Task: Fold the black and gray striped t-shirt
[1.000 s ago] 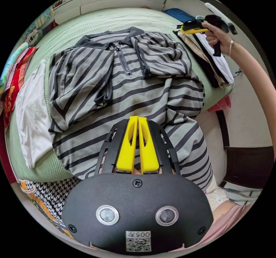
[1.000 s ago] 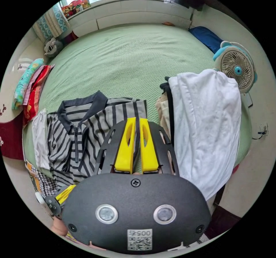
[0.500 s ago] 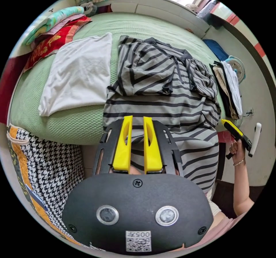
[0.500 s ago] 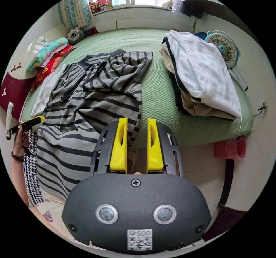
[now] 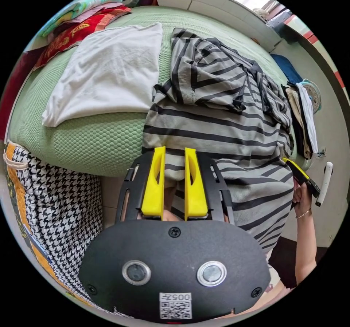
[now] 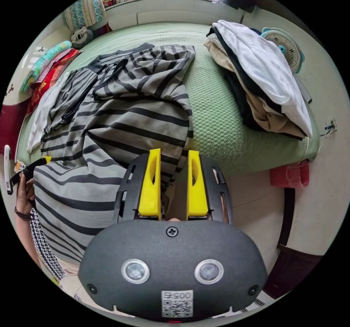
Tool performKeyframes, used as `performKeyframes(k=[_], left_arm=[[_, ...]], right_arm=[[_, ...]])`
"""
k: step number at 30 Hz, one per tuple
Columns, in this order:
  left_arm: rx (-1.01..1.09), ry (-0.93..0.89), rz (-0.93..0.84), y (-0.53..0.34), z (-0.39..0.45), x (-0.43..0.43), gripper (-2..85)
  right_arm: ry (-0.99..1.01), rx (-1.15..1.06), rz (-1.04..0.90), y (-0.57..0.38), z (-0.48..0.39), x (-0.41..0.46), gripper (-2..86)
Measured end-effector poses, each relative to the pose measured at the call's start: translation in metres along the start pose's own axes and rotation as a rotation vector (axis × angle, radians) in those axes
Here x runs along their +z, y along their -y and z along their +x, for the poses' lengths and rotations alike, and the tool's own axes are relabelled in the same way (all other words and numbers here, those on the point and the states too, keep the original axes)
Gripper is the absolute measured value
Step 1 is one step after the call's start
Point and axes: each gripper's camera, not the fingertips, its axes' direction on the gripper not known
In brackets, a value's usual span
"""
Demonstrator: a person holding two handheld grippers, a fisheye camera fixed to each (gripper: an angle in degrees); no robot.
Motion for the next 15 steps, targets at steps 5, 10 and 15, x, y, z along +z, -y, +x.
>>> performKeyframes(k=[5,10,15], left_arm=[[0.056,0.067,-0.02,0.0,0.009,-0.002,8.6],[0.068,0.09,-0.019,-0.004,0.012,-0.007,7.2],[0.104,0.095,-0.032,-0.007,0.019,-0.012,2.2]], right_arm=[[-0.011,0.03,-0.015,-0.003,-0.004,-0.008,6.4],[-0.001,0.0,0.024,-0.014,-0.013,-0.019,1.3],[-0.035,-0.034,0.041,-0.022,-0.025,-0.031,-1.2]])
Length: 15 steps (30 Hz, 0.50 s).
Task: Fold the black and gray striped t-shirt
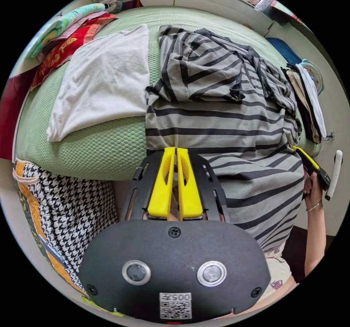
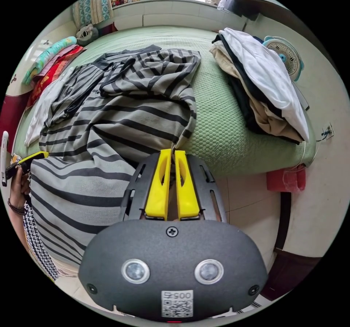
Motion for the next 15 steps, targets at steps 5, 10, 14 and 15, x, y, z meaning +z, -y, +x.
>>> performKeyframes(k=[5,10,14,15], left_arm=[[0.022,0.007,0.016,-0.001,0.004,-0.024,0.4],[0.02,-0.001,0.158,0.006,0.002,-0.082,0.1],[0.041,0.017,0.259,0.041,0.009,-0.132,0.3],[0.04,0.024,0.276,0.048,0.01,-0.139,0.4]], right_arm=[[0.061,0.001,0.006,0.002,0.009,-0.026,-1.3],[0.068,0.008,0.141,0.019,0.03,-0.08,-1.4],[0.052,0.015,0.243,0.067,0.046,-0.125,-1.4],[0.045,0.003,0.272,0.085,0.047,-0.136,-1.5]])
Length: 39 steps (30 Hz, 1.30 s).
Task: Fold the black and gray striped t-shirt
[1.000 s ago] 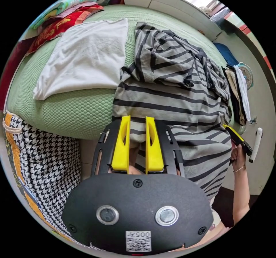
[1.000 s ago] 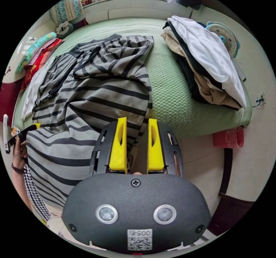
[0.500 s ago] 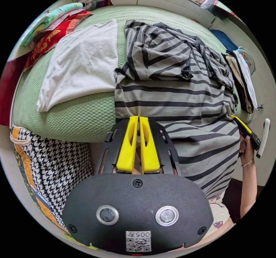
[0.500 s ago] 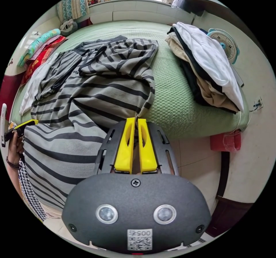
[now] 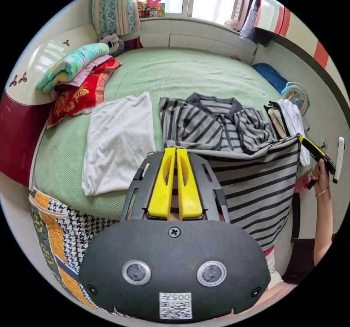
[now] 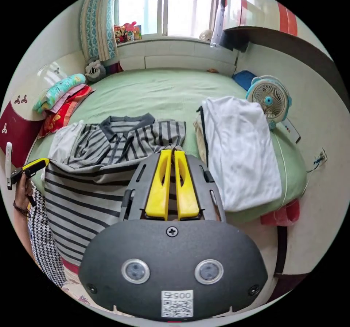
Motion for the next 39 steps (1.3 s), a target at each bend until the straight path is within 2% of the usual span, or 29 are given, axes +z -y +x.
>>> performKeyframes(k=[4,6,10,15,21,25,31,33,36,39], left_arm=[[-0.006,0.075,0.087,0.064,0.003,-0.026,1.5],[-0.044,0.054,0.079,0.086,-0.004,-0.022,2.8],[-0.074,0.037,0.023,0.088,-0.018,-0.007,6.3],[-0.031,-0.015,-0.022,0.021,-0.032,0.013,8.4],[-0.026,-0.079,-0.126,-0.049,-0.04,0.046,10.6],[-0.042,-0.09,-0.17,-0.072,-0.037,0.061,11.5],[-0.05,-0.062,-0.188,-0.084,-0.037,0.063,12.1],[-0.048,-0.068,-0.187,-0.086,-0.038,0.062,12.3],[-0.036,-0.072,-0.202,-0.088,-0.038,0.065,12.7],[-0.03,-0.08,-0.206,-0.089,-0.037,0.067,12.8]], right_arm=[[-0.069,-0.035,0.068,0.064,-0.003,-0.01,-1.3],[-0.066,0.014,0.019,0.099,0.003,0.0,-0.3],[-0.054,0.065,-0.044,0.106,0.015,0.012,3.2],[0.057,0.028,-0.073,0.015,0.033,0.013,8.9],[0.052,0.038,-0.238,-0.086,0.042,0.033,12.6],[0.054,0.054,-0.298,-0.115,0.034,0.046,13.3],[-0.015,0.068,-0.382,-0.12,0.024,0.066,9.6],[0.012,0.061,-0.39,-0.119,0.021,0.057,1.6],[0.018,0.019,-0.34,-0.117,0.023,0.036,-1.1],[0.093,0.083,-0.241,-0.111,0.045,0.001,-1.4]])
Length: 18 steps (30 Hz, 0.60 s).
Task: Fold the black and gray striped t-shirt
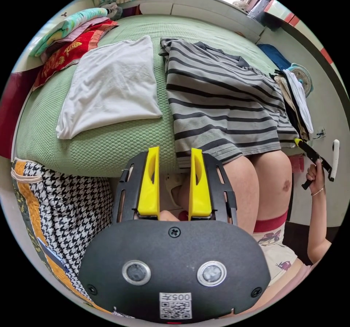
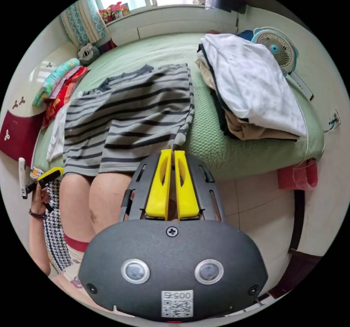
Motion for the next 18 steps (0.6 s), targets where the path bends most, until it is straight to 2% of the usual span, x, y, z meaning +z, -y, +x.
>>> performKeyframes(k=[7,11,18], left_arm=[[0.004,-0.032,-0.016,-0.001,-0.002,0.004,13.0],[0.018,-0.059,-0.025,-0.005,-0.001,0.001,13.0],[0.048,-0.08,-0.046,-0.005,0.011,0.0,10.6]], right_arm=[[0.007,0.098,0.212,0.003,0.042,-0.085,-1.5],[-0.072,0.144,0.309,-0.004,0.052,-0.114,-1.6],[-0.097,0.2,0.32,-0.016,0.064,-0.127,-1.6]])
